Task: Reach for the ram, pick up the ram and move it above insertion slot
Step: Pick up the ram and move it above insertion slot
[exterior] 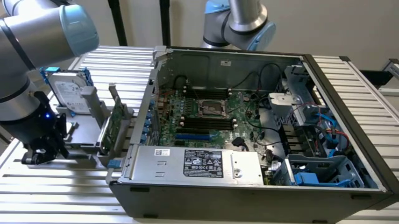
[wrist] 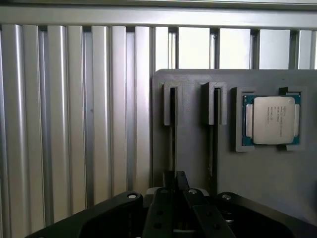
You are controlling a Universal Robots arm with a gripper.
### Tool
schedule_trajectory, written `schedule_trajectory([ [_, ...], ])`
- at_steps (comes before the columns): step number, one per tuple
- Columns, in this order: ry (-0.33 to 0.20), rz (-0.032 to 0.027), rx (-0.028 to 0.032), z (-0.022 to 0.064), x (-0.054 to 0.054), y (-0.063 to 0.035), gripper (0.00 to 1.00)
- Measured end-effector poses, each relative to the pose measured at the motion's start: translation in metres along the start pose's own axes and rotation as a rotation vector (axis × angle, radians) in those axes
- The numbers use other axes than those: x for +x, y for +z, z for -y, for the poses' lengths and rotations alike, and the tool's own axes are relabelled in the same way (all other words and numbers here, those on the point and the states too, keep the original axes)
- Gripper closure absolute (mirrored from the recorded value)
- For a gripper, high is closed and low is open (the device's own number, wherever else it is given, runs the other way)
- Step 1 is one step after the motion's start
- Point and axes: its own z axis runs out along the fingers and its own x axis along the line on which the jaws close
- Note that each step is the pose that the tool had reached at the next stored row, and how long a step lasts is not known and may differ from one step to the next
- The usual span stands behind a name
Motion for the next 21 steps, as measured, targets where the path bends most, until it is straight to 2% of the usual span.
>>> schedule_trajectory([
  [5,0.000,0.0001,-0.0015,-0.0002,-0.001,-0.0129,0.86],
  [13,0.000,0.0000,-0.0082,0.0015,-0.002,-0.0493,0.86],
  [16,0.000,-0.0001,-0.0094,0.0063,-0.003,-0.0628,0.86],
  [21,-0.002,-0.0002,-0.0111,0.0195,-0.004,-0.0860,0.86],
])
